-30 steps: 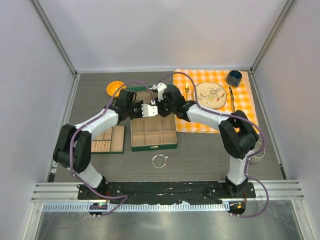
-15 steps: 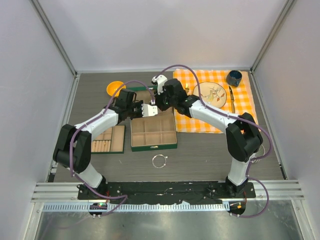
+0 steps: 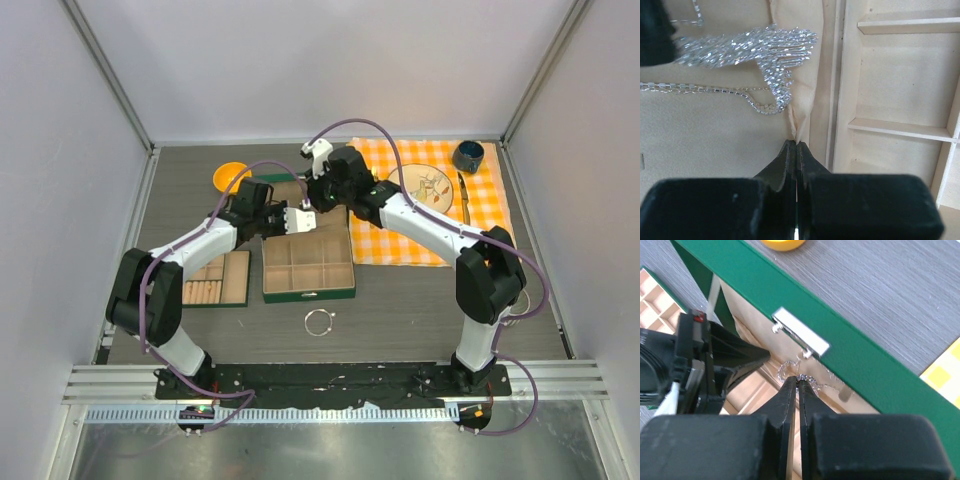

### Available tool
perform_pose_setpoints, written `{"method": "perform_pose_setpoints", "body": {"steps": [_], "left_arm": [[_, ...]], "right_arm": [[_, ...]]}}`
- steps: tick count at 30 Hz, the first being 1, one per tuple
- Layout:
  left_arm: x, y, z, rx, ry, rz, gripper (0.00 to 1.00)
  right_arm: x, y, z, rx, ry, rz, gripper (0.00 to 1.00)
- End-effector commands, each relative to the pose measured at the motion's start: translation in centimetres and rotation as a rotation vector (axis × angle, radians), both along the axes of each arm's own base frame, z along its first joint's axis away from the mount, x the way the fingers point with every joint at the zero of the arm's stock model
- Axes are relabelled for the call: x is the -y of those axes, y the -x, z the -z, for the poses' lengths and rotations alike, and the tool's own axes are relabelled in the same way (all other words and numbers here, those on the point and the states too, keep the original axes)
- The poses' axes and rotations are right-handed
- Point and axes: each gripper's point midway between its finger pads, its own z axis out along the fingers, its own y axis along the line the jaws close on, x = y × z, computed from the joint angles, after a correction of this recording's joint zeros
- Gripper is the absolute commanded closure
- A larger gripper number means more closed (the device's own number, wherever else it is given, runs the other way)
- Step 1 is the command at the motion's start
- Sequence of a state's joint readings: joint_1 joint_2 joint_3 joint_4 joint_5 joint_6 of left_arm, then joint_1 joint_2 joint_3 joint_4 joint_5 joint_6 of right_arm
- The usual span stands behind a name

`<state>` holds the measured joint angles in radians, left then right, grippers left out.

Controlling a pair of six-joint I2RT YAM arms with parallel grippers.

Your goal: Organize the mixed jewelry

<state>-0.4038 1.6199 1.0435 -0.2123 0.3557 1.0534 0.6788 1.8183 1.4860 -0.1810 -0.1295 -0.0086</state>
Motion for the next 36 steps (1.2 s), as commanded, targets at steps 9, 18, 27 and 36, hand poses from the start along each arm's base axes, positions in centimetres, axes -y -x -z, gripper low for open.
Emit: {"method": "perform_pose_setpoints", "body": {"steps": [9,18,27,36], "left_arm": [[2.3,0.0,-3.0,0.064,0.098,0.067,1.0],[2.4,0.6,-2.8,0.047,0.09,0.087,1.0],[2.5,1.3,-2.6,0.029,0.079,0.109,1.0],[2.8,1.4,-2.6,0.026,0.077,0.115,1.0]], "right_arm": [[-1.3,-0.5,-5.0,0.074,-0.068,-0.032,0.99],[-1.1,-1.0,-4.8,0.097,-0.044,-0.021,0.99],[-1.3,-1.4,-5.4,0.106,-0.045,-0.012,0.99],[-1.3,-1.6,-5.1,0.103,-0.033,-0.012,0.99]]}}
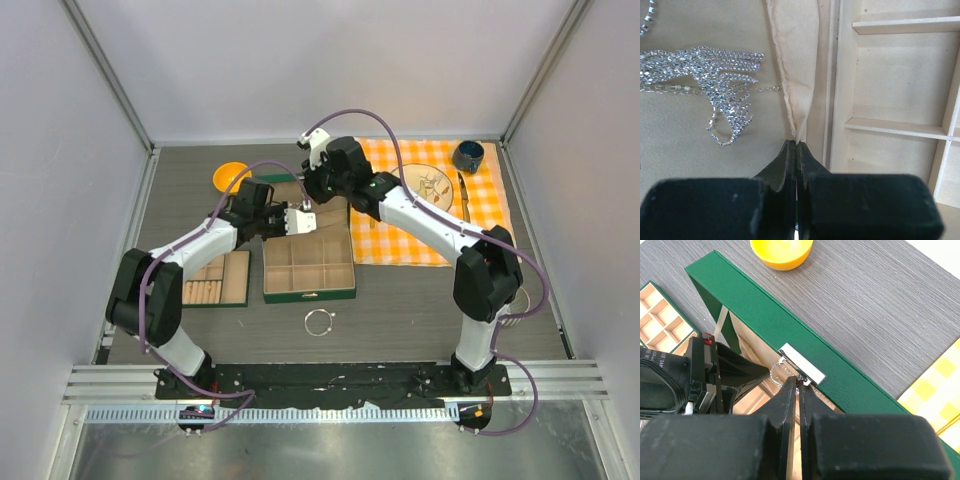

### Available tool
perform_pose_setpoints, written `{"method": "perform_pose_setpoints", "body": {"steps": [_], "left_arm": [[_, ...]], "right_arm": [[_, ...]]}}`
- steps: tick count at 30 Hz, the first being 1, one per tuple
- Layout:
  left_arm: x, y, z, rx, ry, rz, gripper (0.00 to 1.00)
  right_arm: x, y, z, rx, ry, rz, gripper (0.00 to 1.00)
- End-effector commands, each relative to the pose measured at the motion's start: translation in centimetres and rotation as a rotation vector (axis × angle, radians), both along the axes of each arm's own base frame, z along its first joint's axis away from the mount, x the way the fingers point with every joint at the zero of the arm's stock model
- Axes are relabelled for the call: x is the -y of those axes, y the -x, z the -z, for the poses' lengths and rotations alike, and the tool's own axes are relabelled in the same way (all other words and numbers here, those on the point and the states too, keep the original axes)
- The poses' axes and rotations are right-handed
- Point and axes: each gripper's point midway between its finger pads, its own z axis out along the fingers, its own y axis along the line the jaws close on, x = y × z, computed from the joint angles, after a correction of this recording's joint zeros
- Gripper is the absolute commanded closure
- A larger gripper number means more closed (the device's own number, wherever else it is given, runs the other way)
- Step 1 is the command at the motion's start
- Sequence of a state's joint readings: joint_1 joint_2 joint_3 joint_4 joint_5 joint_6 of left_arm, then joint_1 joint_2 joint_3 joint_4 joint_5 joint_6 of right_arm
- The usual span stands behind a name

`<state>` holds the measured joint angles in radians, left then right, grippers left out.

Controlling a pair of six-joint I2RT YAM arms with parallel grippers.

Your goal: Organize the mixed jewelry

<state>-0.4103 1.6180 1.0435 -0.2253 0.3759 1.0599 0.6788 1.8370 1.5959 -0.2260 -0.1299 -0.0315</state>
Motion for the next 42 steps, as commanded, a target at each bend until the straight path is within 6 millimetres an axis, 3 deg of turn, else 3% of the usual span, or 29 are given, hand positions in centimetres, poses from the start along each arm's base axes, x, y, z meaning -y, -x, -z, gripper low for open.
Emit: {"method": "perform_pose_setpoints", "body": {"steps": [1,23,32,42], "left_arm": [[2.4,1.0,-2.7,0.038,0.071,0.09,1.0],[2.2,1.0,-2.8,0.039,0.069,0.084,1.0],[2.2,0.7,-3.1,0.049,0.071,0.076,1.0],[2.6,0.0,-4.7,0.056,0.11,0.044,1.0]], "right_arm": [[-0.5,-0.5,-1.8,0.051,-0.017,0.0,0.99],[0.8,0.0,3.0,0.031,0.039,0.024,0.99],[1.5,0.3,3.7,0.038,0.057,0.041,0.99],[2.7,0.2,3.9,0.066,0.086,0.077,0.99]]}}
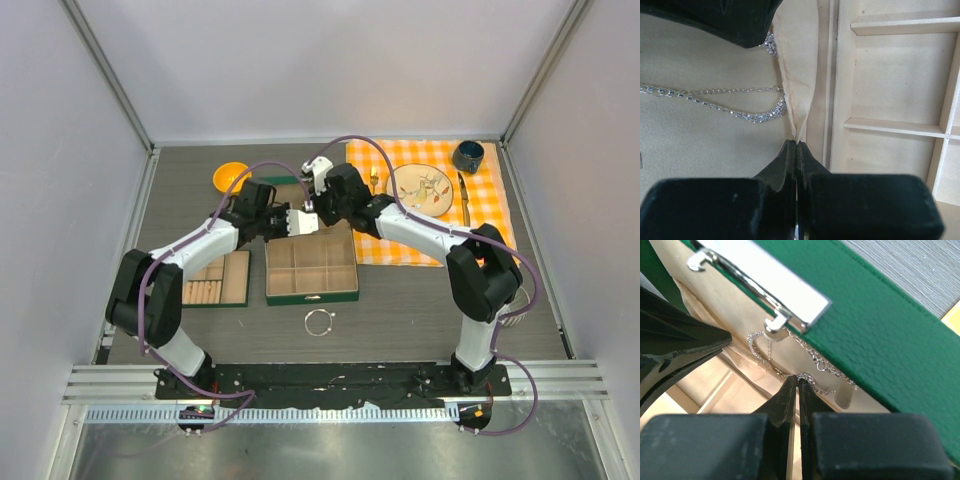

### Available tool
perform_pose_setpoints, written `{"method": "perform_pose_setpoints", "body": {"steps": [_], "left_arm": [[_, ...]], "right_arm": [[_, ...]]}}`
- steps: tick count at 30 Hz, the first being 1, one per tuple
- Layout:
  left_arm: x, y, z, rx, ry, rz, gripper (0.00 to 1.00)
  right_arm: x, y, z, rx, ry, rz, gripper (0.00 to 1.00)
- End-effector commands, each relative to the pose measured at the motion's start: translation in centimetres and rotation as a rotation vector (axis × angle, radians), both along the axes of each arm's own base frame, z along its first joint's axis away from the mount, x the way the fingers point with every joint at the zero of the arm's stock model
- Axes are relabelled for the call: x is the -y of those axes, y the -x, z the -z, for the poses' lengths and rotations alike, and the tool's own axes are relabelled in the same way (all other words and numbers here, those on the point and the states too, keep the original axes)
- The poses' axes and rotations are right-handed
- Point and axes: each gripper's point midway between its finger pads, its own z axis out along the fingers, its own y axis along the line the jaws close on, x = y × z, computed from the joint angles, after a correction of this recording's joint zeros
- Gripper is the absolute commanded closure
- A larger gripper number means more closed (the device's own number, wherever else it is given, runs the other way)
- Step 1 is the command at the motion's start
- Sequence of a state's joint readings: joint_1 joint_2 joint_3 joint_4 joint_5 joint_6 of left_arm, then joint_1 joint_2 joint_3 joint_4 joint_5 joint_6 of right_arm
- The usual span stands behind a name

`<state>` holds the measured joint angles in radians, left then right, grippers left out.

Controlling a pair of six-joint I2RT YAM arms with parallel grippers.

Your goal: Organize the mixed jewelry

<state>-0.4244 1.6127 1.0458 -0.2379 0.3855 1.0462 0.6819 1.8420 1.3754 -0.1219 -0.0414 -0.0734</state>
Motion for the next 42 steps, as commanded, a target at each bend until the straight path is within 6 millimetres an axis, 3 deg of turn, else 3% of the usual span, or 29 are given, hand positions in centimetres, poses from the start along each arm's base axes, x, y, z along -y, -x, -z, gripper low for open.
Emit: {"method": "perform_pose_setpoints", "body": {"steps": [1,12,25,42], "left_arm": [[2.0,-0.7,-4.9,0.071,0.105,0.025,1.0],[1.8,-2.5,-6.7,0.13,0.126,-0.043,1.0],[1.3,-4.4,-6.3,0.186,0.104,-0.096,1.0],[1.1,-5.3,-6.2,0.204,0.136,-0.153,0.98]], "right_arm": [[0.1,-0.6,-4.2,0.113,-0.046,0.018,0.99],[1.3,-1.1,-4.9,0.146,-0.018,0.064,0.95],[2.0,-1.1,-4.7,0.15,0.022,0.081,0.67],[2.8,-0.9,-3.6,0.144,0.075,0.083,0.66]]}}
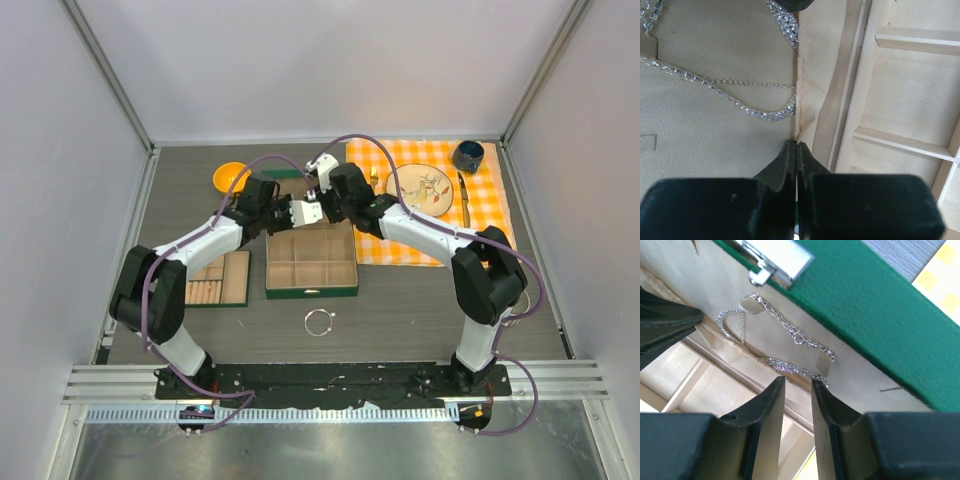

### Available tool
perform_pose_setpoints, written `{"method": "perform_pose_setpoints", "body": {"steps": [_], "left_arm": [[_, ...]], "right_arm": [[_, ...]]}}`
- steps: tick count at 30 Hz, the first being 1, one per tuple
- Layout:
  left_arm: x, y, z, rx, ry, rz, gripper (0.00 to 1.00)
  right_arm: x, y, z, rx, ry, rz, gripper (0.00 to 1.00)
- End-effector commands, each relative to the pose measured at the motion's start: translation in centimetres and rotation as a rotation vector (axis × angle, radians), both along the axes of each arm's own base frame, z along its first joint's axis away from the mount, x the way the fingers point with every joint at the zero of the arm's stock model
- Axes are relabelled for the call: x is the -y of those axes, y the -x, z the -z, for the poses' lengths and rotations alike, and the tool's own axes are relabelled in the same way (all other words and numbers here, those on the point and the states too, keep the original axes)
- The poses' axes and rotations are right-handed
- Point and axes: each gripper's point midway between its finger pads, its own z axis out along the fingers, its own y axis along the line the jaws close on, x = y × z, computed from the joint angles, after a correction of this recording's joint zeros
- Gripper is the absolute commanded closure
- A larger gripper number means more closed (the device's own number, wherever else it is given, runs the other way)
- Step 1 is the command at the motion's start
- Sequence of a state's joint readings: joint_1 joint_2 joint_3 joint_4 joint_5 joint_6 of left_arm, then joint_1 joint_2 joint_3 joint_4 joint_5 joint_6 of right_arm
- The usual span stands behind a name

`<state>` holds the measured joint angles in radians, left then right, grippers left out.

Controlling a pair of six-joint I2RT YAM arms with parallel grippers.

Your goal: Organize the mixed jewelry

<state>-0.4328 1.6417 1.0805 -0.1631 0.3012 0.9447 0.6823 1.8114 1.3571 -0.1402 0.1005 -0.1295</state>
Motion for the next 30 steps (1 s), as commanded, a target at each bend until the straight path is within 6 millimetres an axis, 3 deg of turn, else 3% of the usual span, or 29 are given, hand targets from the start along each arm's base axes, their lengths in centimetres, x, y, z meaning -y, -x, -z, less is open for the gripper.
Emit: {"method": "perform_pose_setpoints", "body": {"steps": [1,9,21,30], "left_arm": [[1.0,-2.9,-5.2,0.173,0.101,-0.037,0.93],[0.8,-3.0,-6.2,0.208,0.115,-0.056,0.67],[0.4,-2.9,-6.9,0.216,0.131,-0.086,0.53],[0.1,-2.3,-8.1,0.197,0.174,-0.127,0.46]], "right_arm": [[0.1,0.1,-3.1,0.072,-0.024,-0.007,0.66],[0.2,0.1,-2.8,0.065,-0.015,-0.008,0.66],[0.4,0.7,-3.6,0.06,0.002,-0.031,0.66],[0.7,1.9,-5.1,0.047,-0.005,-0.066,0.6]]}}
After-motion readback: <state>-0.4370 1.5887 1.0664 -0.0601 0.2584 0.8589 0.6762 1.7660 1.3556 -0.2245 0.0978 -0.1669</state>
